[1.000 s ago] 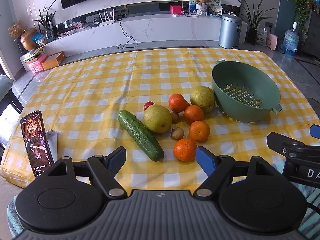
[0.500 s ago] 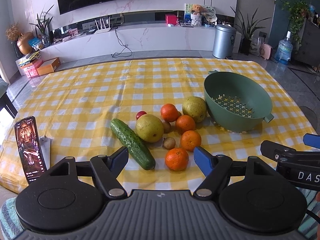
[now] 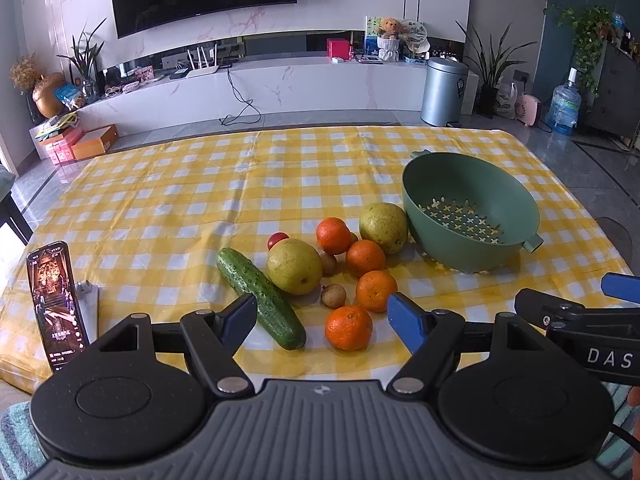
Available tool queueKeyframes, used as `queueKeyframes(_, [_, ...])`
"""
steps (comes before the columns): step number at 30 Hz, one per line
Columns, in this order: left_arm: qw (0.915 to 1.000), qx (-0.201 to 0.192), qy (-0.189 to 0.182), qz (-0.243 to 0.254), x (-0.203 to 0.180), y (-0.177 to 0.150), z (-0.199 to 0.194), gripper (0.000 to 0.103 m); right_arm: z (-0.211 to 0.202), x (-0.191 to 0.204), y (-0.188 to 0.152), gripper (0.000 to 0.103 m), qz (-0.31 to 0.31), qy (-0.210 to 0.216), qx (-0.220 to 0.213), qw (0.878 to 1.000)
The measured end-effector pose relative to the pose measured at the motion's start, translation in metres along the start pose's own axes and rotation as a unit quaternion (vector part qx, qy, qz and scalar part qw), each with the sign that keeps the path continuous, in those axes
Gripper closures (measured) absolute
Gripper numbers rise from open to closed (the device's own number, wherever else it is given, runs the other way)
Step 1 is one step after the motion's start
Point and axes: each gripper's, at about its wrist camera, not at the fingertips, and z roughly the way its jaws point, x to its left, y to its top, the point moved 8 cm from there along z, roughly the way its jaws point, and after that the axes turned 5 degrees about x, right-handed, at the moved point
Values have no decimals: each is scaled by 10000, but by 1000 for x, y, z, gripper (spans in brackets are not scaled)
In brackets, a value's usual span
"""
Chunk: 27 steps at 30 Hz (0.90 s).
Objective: Organize fruits
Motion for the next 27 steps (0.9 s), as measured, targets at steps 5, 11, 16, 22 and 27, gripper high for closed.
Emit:
queueKeyframes(5, [10000, 29, 9, -2, 1, -1, 1, 15, 0, 0, 0, 4, 2, -1, 1, 10000])
queueKeyframes(11, [10000, 27, 30, 1, 2, -1, 1, 15, 0, 0, 0, 4, -2, 0, 2, 10000])
queueKeyframes(16, [10000, 67, 35, -25, 4, -1, 1, 15, 1, 0, 0, 4, -22, -1, 12, 10000])
queueKeyframes(22, [10000, 83, 40, -29, 4, -2, 2, 15, 1, 0, 0, 4, -24, -1, 13, 10000])
queueKeyframes(27, [9999, 104, 41, -40, 6, -2, 4, 15, 2, 1, 0, 4, -43, -2, 30, 10000])
